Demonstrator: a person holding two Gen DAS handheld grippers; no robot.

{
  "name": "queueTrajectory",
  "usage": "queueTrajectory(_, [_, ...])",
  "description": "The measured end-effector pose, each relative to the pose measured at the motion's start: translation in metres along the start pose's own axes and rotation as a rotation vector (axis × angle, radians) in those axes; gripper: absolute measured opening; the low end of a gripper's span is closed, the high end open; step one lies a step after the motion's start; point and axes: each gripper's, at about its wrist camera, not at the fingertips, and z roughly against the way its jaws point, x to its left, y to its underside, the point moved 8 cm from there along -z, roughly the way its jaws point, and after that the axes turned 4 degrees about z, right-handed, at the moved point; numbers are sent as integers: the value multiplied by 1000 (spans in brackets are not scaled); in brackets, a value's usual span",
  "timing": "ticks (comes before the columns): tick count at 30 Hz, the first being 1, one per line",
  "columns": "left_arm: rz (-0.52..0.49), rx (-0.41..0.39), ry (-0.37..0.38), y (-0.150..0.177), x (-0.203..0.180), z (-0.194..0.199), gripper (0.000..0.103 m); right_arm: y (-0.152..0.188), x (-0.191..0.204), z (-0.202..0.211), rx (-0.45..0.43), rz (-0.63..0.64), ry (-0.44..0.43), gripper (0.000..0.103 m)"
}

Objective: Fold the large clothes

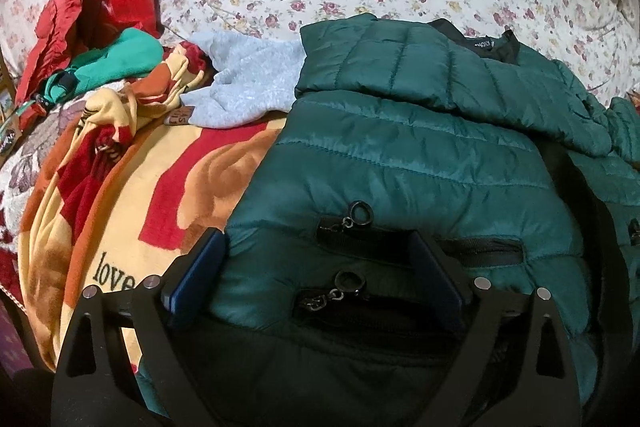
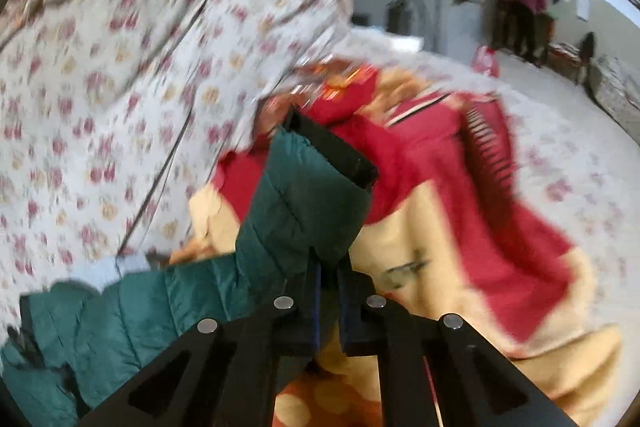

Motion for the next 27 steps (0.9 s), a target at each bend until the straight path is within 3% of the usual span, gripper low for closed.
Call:
queueTrajectory(5, [5,7,23,0,1,2,93,-24,-22,44,-41,-58,33,5])
queueTrajectory(10, [14,5,42,-1,7,13,93,-34,22,101,-98,32,-39,5])
queueTrajectory(14, [39,-35,45,-8,19,29,93,-23,94,144,-128,148,-147,5])
queueTrajectory(18, [79,-69,46,-15,37,42,93,10,180,181,-120,271,-294,5])
queueTrajectory(27, [162,-111,23,-30,76,51,93,129,363,232,-38,542,-575,5])
